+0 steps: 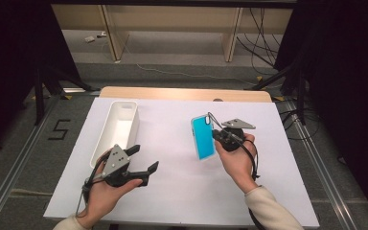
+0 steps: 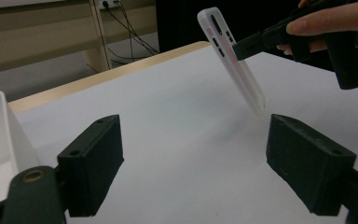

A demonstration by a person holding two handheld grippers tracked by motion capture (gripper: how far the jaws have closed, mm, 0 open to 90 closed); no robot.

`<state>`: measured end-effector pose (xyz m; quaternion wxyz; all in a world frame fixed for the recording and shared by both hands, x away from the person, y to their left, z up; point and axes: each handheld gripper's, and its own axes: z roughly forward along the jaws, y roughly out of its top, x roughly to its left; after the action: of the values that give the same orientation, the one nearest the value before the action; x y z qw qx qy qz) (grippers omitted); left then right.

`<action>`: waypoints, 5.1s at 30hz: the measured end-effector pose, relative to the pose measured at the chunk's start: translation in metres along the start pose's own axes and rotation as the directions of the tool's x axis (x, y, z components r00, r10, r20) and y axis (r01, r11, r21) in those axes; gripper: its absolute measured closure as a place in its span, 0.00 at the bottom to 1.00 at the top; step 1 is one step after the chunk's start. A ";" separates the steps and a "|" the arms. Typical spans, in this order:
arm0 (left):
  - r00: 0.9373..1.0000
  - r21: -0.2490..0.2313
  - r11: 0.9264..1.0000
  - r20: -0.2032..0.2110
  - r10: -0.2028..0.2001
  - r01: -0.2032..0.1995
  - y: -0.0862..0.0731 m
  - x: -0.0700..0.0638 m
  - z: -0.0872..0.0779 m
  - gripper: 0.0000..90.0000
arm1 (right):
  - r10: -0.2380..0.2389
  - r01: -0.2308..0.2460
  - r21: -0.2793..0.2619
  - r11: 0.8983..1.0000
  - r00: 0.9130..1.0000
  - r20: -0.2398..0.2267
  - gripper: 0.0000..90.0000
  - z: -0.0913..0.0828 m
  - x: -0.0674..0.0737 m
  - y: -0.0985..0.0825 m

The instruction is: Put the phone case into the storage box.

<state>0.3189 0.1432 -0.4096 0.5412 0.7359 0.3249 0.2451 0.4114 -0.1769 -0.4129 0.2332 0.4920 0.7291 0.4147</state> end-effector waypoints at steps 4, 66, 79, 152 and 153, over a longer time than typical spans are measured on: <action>1.000 0.001 1.000 0.001 0.009 -0.009 0.009 -0.006 0.012 0.22 | 0.004 -0.004 -0.019 1.000 1.000 -0.005 0.99 -0.003 0.006 0.001; 0.999 0.071 0.997 -0.043 -0.011 0.014 0.039 -0.033 0.101 0.79 | -0.029 0.030 -0.110 0.993 1.000 0.007 0.99 -0.015 0.031 0.010; 0.997 0.055 0.997 -0.062 -0.050 0.053 0.038 -0.021 0.102 0.86 | -0.033 0.032 -0.131 0.991 0.999 -0.004 0.97 -0.017 0.036 0.010; 0.985 0.043 0.996 -0.158 -0.074 0.082 0.041 0.016 0.095 0.99 | -0.215 0.177 -0.230 0.957 0.965 -0.152 0.45 -0.009 0.058 0.005; 0.984 0.048 0.995 -0.160 -0.074 0.083 0.041 0.016 0.095 0.99 | -0.220 0.178 -0.245 0.953 0.963 -0.156 0.43 -0.008 0.058 0.005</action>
<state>0.4062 0.0866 -0.3977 0.5027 0.7152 0.4021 0.2722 0.3844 -0.1261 -0.4009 0.2615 0.3458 0.7407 0.5132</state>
